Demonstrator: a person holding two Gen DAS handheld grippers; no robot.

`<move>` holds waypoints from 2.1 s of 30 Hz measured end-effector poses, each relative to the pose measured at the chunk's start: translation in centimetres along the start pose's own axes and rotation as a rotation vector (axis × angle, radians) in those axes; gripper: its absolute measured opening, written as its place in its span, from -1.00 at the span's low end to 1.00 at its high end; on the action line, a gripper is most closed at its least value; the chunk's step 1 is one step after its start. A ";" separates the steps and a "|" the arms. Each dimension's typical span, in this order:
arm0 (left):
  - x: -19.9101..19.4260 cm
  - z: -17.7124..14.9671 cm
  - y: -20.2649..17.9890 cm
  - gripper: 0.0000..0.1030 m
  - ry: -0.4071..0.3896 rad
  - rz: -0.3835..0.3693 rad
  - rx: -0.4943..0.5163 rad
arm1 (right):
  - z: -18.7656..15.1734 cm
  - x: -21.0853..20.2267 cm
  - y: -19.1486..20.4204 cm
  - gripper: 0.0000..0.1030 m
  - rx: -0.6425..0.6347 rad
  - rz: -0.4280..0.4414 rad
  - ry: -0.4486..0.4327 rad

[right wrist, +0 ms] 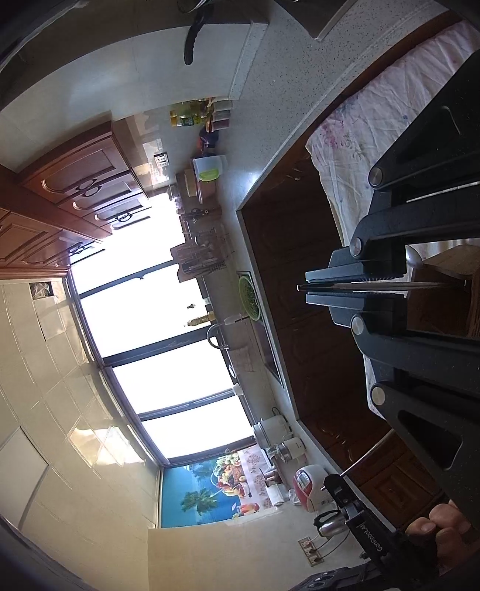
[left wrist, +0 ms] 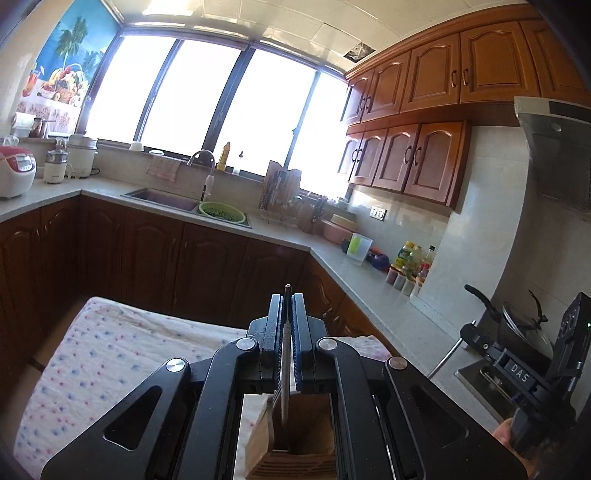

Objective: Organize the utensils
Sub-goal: 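Lower the chopsticks into the holder and open both tools, then move both open tools back to the wooden chopsticks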

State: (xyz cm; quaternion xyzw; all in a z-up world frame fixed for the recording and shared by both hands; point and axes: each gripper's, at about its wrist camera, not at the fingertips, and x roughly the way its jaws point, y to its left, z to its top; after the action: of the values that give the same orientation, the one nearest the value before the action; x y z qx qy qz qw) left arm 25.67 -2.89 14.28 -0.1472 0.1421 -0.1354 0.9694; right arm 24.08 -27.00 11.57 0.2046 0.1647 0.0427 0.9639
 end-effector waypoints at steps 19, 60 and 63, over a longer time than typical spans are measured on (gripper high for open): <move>3.6 -4.7 1.0 -0.90 0.104 0.028 0.021 | -4.8 2.9 -1.2 -0.91 0.009 -0.032 0.090; -9.6 -12.5 4.2 0.66 0.243 0.141 -0.046 | -11.9 -10.2 -3.6 0.97 0.118 -0.003 0.189; -10.2 -13.9 4.4 0.66 0.272 0.144 -0.044 | -13.4 -10.7 -3.7 0.97 0.113 -0.001 0.231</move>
State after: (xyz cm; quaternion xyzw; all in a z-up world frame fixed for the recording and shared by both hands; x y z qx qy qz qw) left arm 12.85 0.79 2.56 -0.1380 0.2853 -0.0812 0.9450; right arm 9.61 -26.92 1.72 0.2521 0.2768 0.0559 0.9256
